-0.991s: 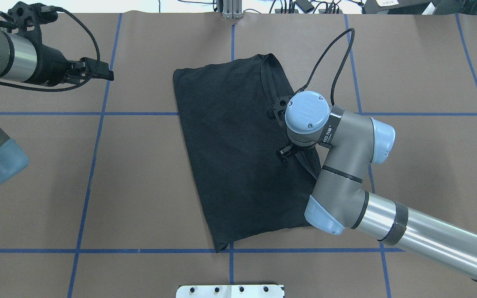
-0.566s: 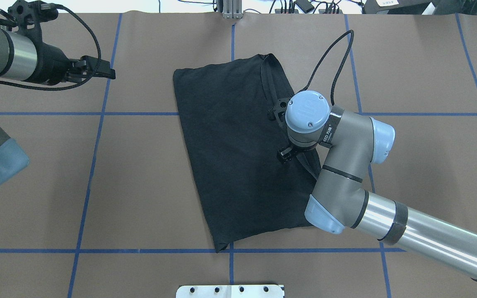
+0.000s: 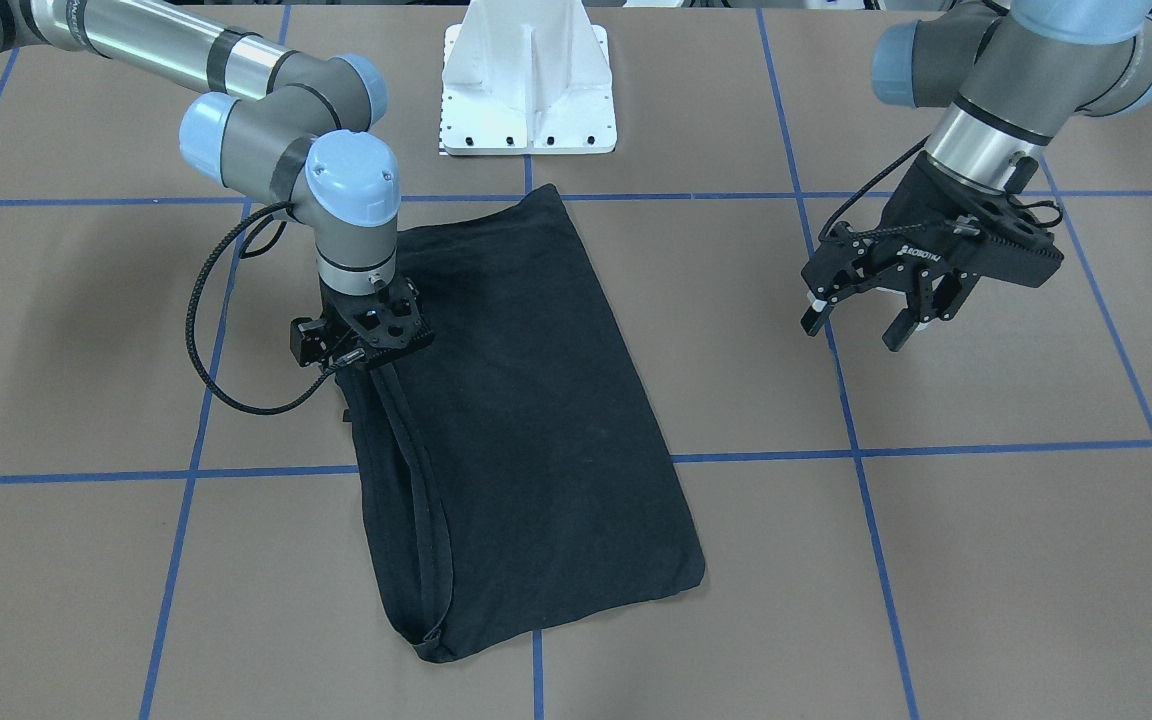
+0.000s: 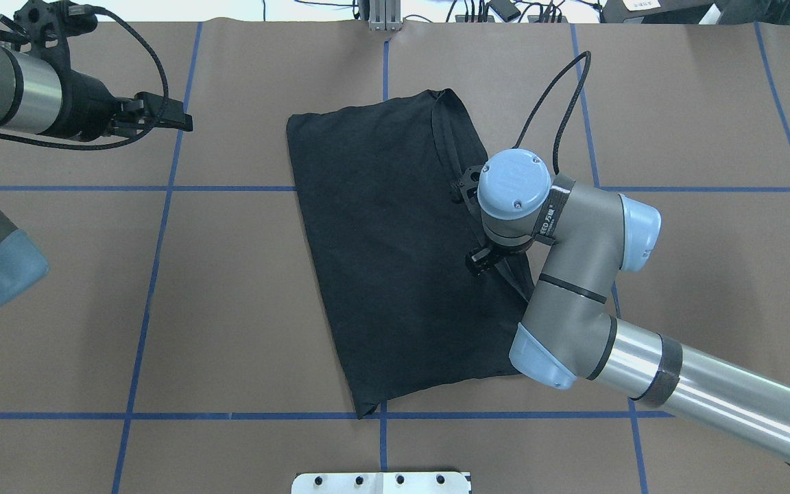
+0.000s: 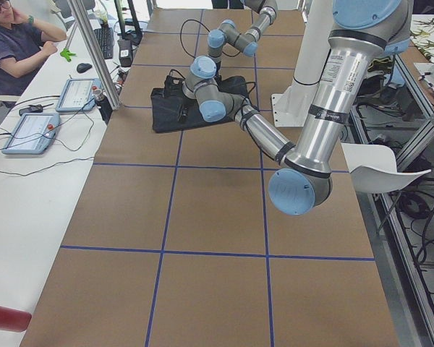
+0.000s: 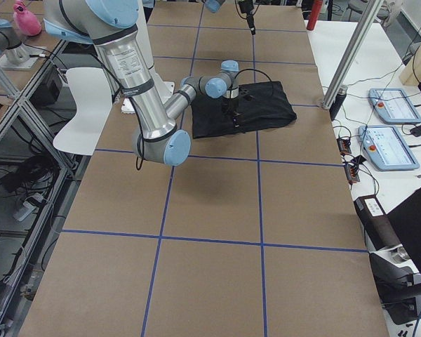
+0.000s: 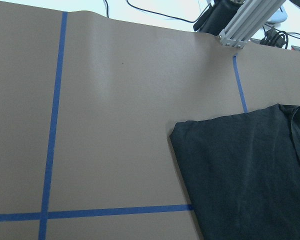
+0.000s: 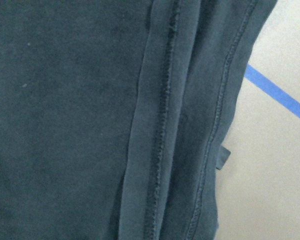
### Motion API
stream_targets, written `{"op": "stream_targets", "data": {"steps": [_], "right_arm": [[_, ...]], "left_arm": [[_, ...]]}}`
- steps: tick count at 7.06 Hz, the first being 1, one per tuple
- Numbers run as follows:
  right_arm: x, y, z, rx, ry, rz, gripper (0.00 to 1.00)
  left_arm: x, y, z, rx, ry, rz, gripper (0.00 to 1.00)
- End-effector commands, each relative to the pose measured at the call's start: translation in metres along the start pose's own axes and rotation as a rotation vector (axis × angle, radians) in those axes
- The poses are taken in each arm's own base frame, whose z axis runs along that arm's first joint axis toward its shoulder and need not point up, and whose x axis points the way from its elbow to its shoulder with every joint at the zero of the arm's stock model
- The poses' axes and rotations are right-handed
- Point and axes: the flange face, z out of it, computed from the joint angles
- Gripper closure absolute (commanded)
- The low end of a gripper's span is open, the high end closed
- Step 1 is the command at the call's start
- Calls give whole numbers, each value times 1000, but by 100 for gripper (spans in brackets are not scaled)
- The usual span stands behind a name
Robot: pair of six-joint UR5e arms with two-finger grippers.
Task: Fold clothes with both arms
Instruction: 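Slide the right gripper along the side edge to the far corner, then lift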
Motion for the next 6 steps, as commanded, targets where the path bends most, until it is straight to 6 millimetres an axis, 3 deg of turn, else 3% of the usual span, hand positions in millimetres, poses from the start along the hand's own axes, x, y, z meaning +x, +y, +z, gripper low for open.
{"op": "stream_targets", "data": {"steps": [1,4,6], "right_arm": [[3,10,12,-27,11,-2,0],[3,12,11,-40,-12,-2,0],[21,8,13,-42,2,-15,0]], "left_arm": [[3,2,-2,-15,14,1,0],[3,2,-4,-13,16,1,0],[4,2,-4,-15,18,3,0]]}}
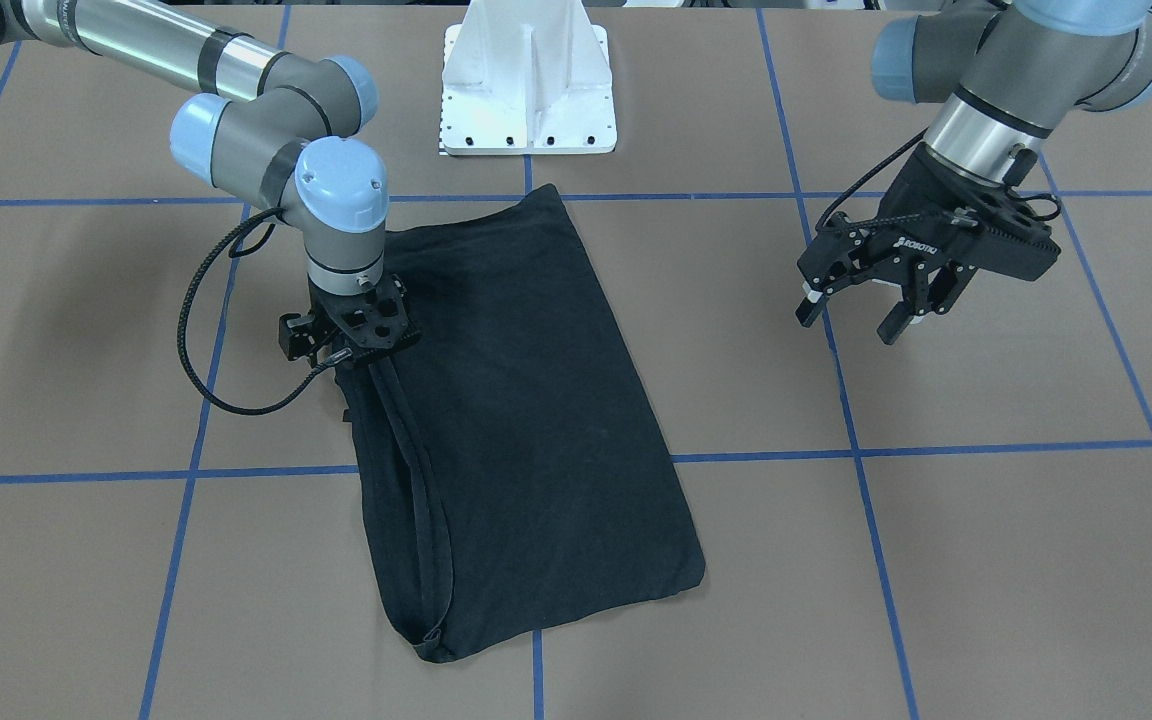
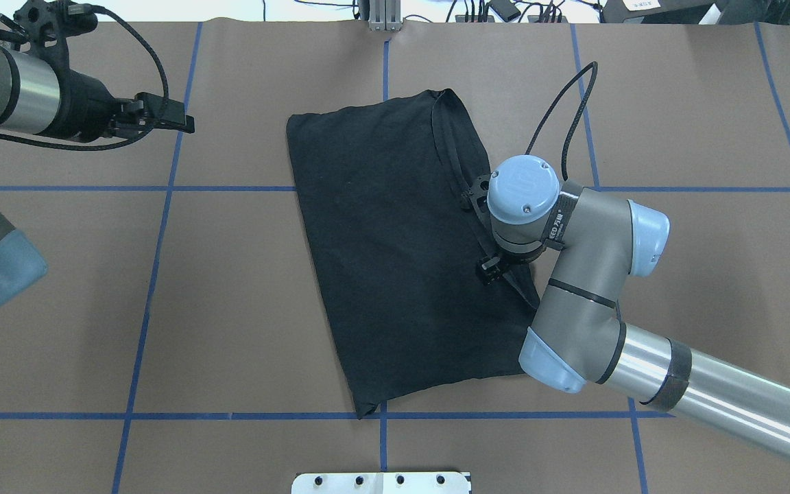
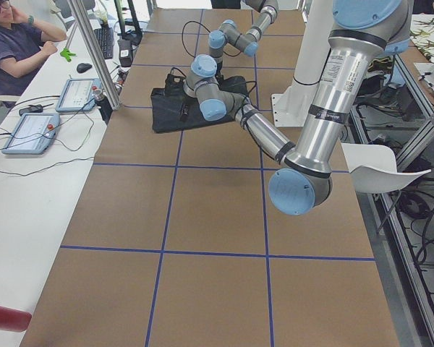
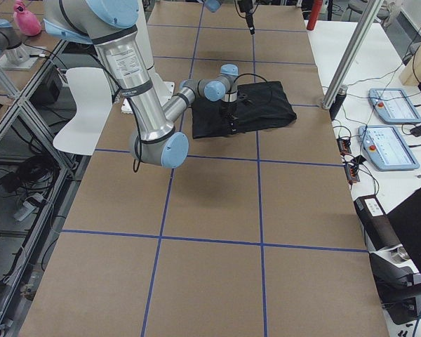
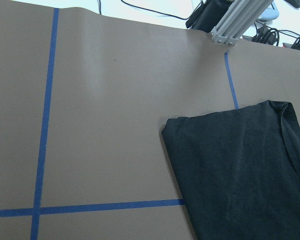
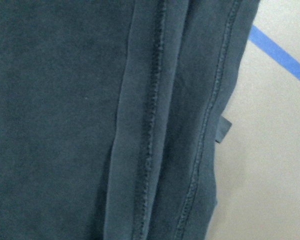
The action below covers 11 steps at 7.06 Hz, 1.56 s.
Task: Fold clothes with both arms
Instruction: 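Slide the right gripper along the side edge to the far corner, then lift, then lower the right gripper onto the far corner and press it flat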
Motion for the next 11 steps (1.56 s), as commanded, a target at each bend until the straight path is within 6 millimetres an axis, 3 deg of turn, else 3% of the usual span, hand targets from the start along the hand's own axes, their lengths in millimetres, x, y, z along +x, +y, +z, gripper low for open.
{"op": "stream_targets", "data": {"steps": [1,3,5,6,7,11], "right_arm": [[33,-5,3,-3,25,-21,0],[75,-13,-3,2,43,-37,0],[116,-4,4,-16,49,-49,0],[127,-14,-14,-8,6,-21,0],[115,-30,-35,15,-42,-23,0],[55,-59,-48,33,-68,-75,0]], "left_arm": [[1,0,0,-2,2,1,0],[3,0,0,-1,4,1,0],[3,0,0,-2,5,1,0],[3,0,0,-1,6,2,0],[3,0,0,-2,5,1,0],[4,0,-1,-1,7,2,0]]}}
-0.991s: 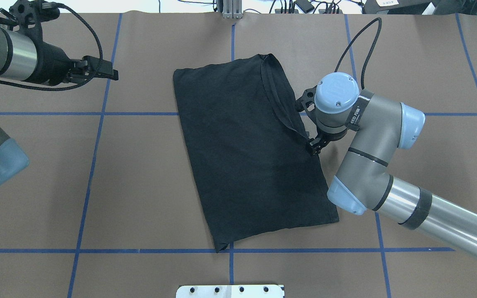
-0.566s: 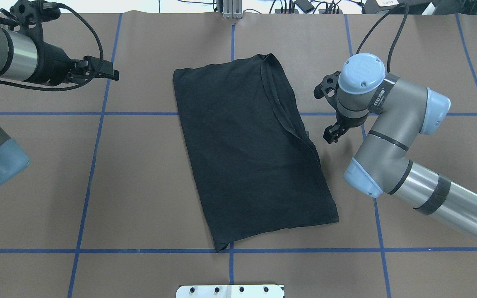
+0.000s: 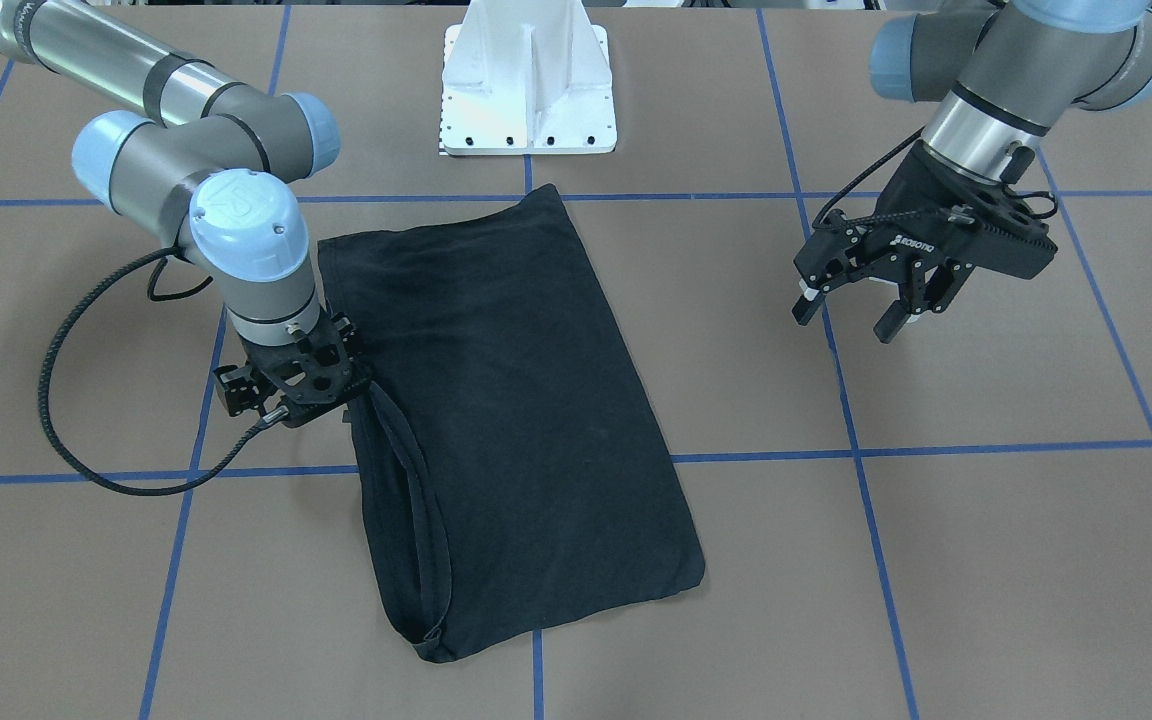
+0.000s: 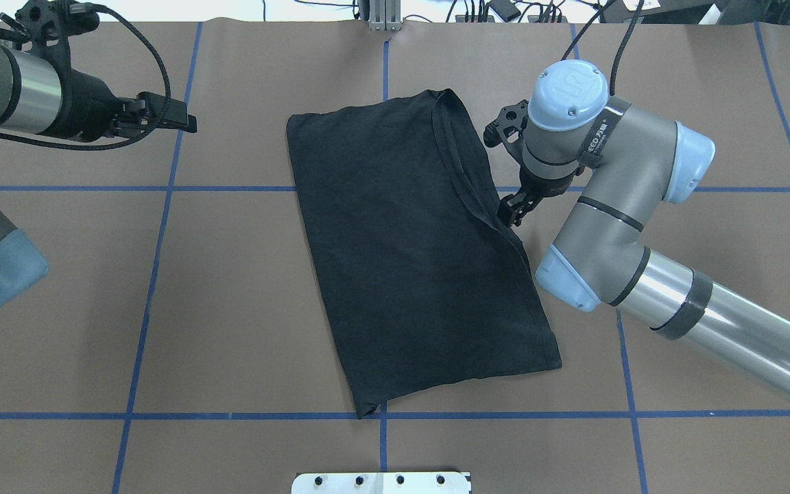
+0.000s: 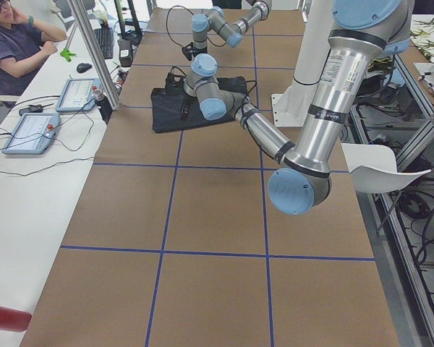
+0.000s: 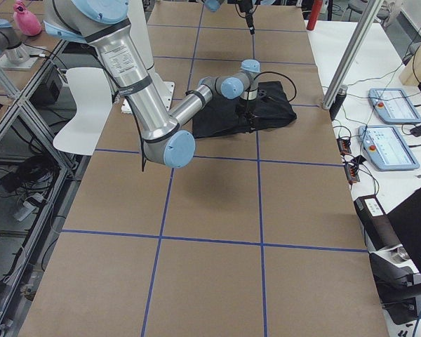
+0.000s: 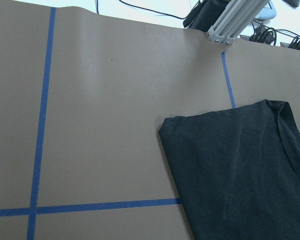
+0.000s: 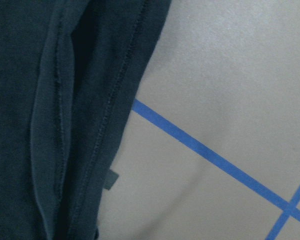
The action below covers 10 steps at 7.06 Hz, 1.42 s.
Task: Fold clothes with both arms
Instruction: 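Lower the right gripper onto the far corner and press it flat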
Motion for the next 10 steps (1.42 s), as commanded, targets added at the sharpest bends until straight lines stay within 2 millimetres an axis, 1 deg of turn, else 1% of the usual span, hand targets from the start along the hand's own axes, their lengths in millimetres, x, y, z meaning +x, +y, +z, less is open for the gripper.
{"op": "stream_targets", "data": {"steps": [1,2,3,4,6,7,10], "right_arm": [[-32,-25,-2,2,-6,-21,0],[-37,-31,-1,-1,-2,-24,0],[-36,-35,8,-14,4,-19,0],[-40,-37,21,-37,9,-21,0],[-50,-35,31,-54,8,-30,0],[-50,-34,35,-63,11,-30,0],[-41,-35,54,-86,39,-20,0]], "left_arm": [[0,0,0,-1,1,0,0],[0,0,0,-1,0,0,0],[0,0,0,-1,1,0,0],[2,0,-2,1,5,2,0],[4,1,-3,-12,13,3,0],[4,2,-3,-14,15,4,0],[5,2,-5,-13,18,5,0]]}}
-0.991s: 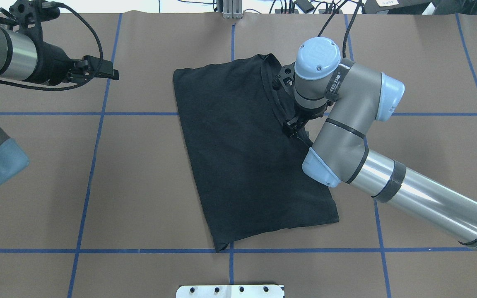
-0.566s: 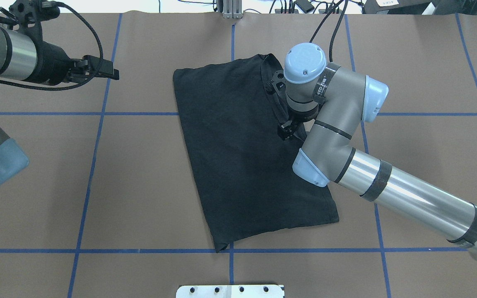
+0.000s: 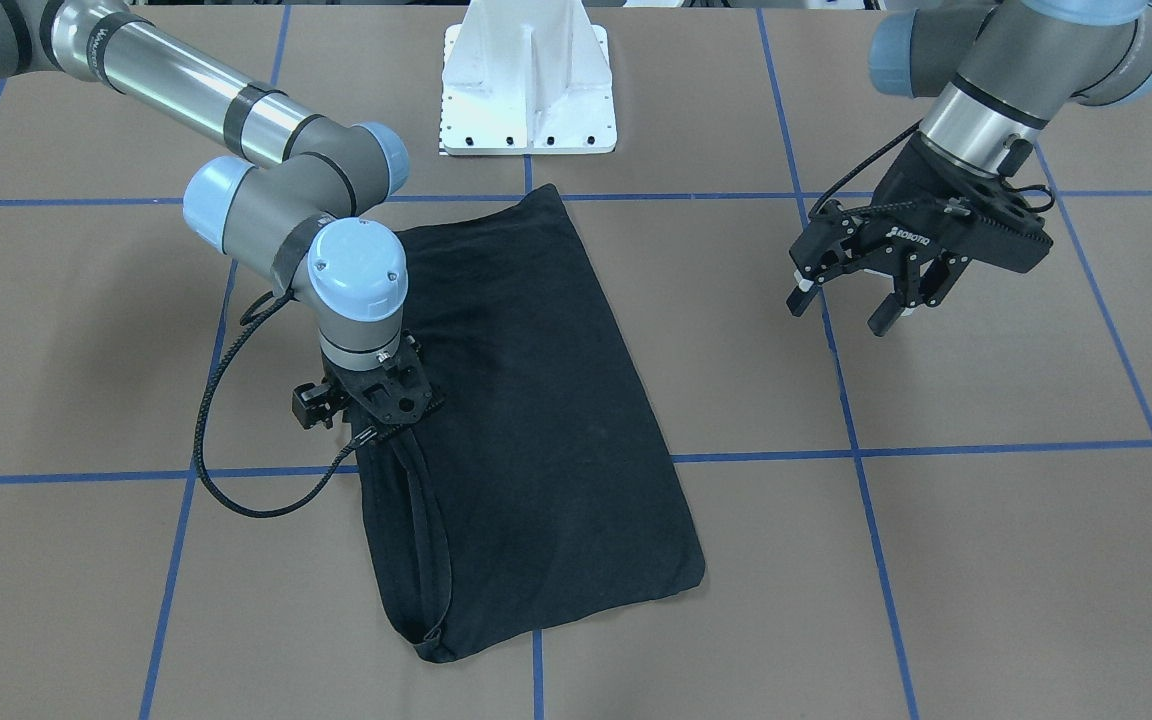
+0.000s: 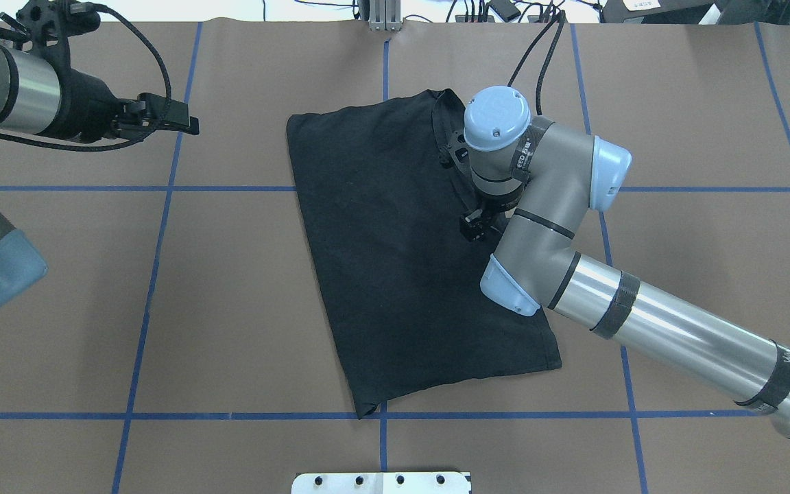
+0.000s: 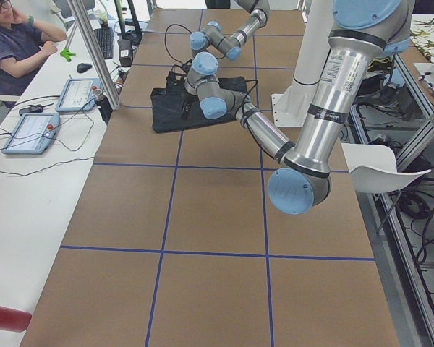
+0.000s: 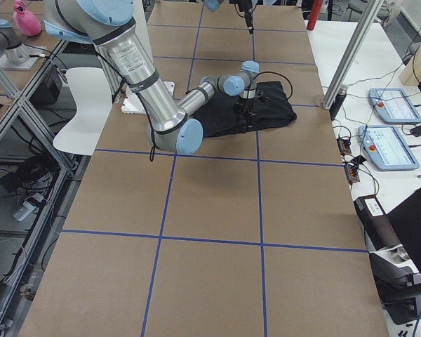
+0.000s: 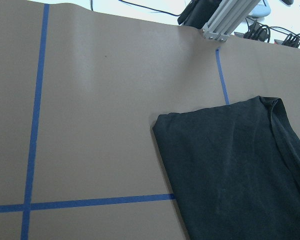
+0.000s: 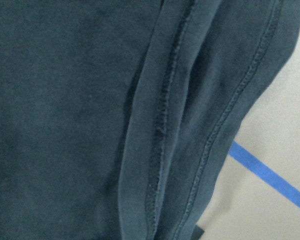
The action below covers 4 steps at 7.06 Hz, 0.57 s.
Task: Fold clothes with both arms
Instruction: 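Lower the right gripper onto the far corner and press it flat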
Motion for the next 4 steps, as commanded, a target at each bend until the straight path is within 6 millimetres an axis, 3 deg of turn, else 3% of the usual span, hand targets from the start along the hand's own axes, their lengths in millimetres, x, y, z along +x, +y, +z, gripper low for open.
{"op": "stream_targets", "data": {"steps": [1,4], "right_arm": [[14,-3,7,-9,18,15,0],[88,-13,-5,-6,53,42,0]], "left_arm": [[0,0,0,0,1,0,0],[2,0,0,0,4,2,0]]}}
